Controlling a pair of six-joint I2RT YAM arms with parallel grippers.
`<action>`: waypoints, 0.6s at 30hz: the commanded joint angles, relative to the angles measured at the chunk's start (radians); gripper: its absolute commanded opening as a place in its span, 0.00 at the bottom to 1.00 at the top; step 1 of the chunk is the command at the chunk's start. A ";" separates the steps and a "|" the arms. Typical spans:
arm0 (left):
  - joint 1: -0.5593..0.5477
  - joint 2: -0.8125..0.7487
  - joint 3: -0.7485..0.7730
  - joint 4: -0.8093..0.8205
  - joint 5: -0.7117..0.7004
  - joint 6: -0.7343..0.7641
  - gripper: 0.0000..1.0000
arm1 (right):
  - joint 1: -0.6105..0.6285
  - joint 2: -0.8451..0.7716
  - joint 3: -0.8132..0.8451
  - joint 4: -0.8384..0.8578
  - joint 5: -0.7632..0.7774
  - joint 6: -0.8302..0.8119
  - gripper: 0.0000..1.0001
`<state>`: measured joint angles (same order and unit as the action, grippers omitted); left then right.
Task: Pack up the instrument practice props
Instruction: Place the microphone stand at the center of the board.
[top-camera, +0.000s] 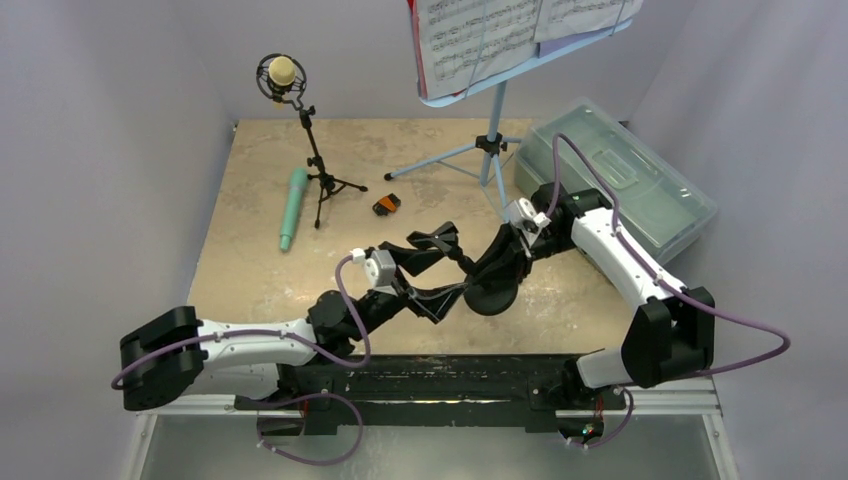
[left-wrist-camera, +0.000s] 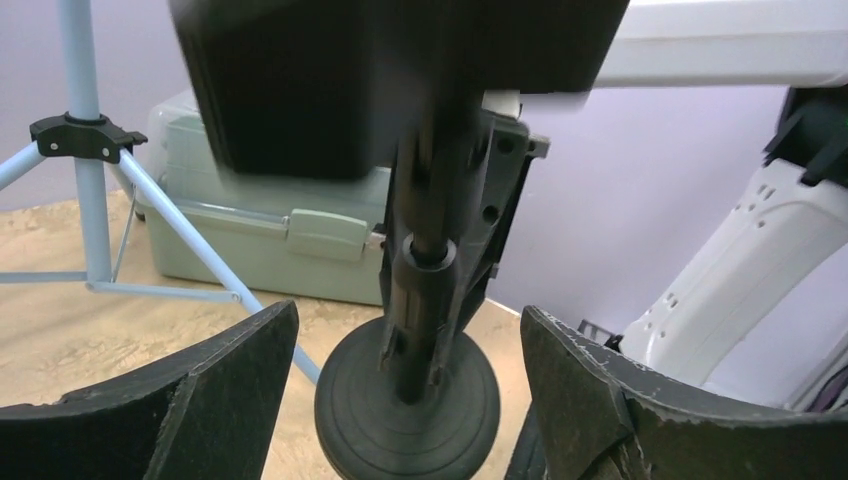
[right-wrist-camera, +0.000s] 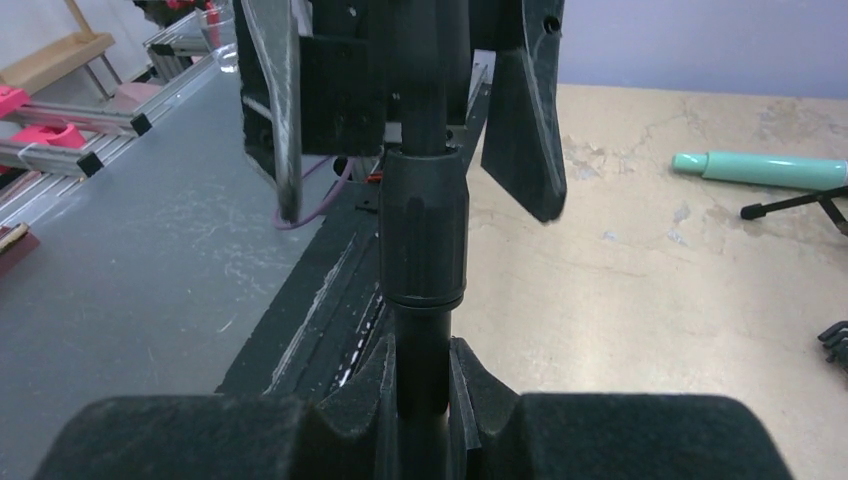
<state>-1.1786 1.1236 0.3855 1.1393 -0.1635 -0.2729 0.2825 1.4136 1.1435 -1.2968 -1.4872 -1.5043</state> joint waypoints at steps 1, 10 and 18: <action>-0.001 0.081 0.080 0.098 -0.021 0.068 0.80 | -0.013 -0.027 -0.002 -0.070 -0.148 -0.089 0.00; -0.001 0.175 0.109 0.175 -0.021 0.081 0.74 | -0.016 -0.029 -0.019 -0.070 -0.148 -0.099 0.00; -0.001 0.217 0.145 0.180 0.013 0.083 0.22 | -0.017 -0.025 -0.032 -0.070 -0.147 -0.105 0.00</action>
<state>-1.1786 1.3277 0.4854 1.2621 -0.1722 -0.2153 0.2726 1.4063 1.1099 -1.3460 -1.4929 -1.5837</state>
